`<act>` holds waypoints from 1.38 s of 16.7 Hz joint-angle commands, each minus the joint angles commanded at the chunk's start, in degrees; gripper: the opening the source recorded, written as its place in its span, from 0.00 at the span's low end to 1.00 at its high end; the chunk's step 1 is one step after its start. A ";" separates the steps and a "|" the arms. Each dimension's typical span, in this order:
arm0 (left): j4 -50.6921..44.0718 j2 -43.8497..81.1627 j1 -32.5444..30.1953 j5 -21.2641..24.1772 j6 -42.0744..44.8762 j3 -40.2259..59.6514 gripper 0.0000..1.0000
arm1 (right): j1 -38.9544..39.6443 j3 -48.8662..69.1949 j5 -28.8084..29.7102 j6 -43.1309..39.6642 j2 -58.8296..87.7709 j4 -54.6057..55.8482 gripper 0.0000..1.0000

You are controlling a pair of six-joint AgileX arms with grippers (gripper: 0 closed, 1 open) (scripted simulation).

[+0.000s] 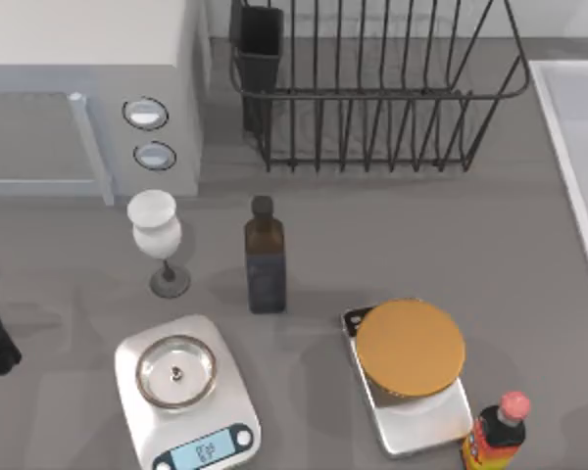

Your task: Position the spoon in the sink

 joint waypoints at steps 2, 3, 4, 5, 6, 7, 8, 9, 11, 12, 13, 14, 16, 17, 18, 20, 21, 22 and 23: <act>0.00 0.00 0.00 0.00 0.00 0.00 1.00 | -0.11 0.20 -0.01 -0.18 0.25 -0.22 1.00; 0.00 0.00 0.00 0.00 0.00 0.00 1.00 | -0.11 0.20 -0.01 -0.18 0.25 -0.22 1.00; 0.00 0.00 0.00 0.00 0.00 0.00 1.00 | -0.11 0.20 -0.01 -0.18 0.25 -0.22 1.00; 0.00 0.00 0.00 0.00 0.00 0.00 1.00 | 0.15 0.01 0.00 -0.10 0.04 -0.06 1.00; 0.00 0.00 0.00 0.00 0.00 0.00 1.00 | 0.14 -0.09 0.00 -0.09 0.13 0.08 1.00; 0.00 0.00 0.00 0.00 0.00 0.00 1.00 | 0.12 -0.56 0.00 -0.04 0.55 0.80 1.00; 0.00 0.00 0.00 0.00 0.00 0.00 1.00 | 0.10 -1.36 -0.01 0.01 1.26 2.11 1.00; 0.00 0.00 0.00 0.00 0.00 0.00 1.00 | 0.10 -2.41 -0.01 0.06 2.21 4.02 1.00; 0.00 0.00 0.00 0.00 0.00 0.00 1.00 | 0.11 -5.20 -0.02 0.13 4.76 9.63 1.00; 0.00 0.00 0.00 0.00 0.00 0.00 1.00 | 0.13 -6.82 -0.02 0.17 6.24 13.11 1.00; 0.00 0.00 0.00 0.00 0.00 0.00 1.00 | 0.15 -8.51 -0.02 0.21 7.77 16.65 1.00; 0.00 0.00 0.00 0.00 0.00 0.00 1.00 | 0.17 -10.10 -0.02 0.24 9.22 19.87 1.00; 0.00 0.00 0.00 0.00 0.00 0.00 1.00 | 0.20 -12.76 -0.02 0.33 11.61 24.62 1.00; 0.00 0.00 0.00 0.00 0.00 0.00 1.00 | 0.22 -13.68 -0.02 0.35 12.42 26.10 1.00; 0.00 0.00 0.00 0.00 0.00 0.00 1.00 | 0.23 -14.23 -0.02 0.35 12.93 26.97 1.00; 0.00 0.00 0.00 0.00 0.00 0.00 1.00 | 0.23 -14.41 -0.02 0.36 13.08 27.23 1.00; 0.00 0.00 0.00 0.00 0.00 0.00 1.00 | 0.23 -14.41 -0.02 0.36 13.08 27.23 1.00; 0.00 0.00 0.00 0.00 0.00 0.00 1.00 | 0.23 -14.41 -0.02 0.36 13.08 27.23 1.00; 0.00 0.00 0.00 0.00 0.00 0.00 1.00 | 0.23 -14.41 -0.02 0.36 13.08 27.23 0.92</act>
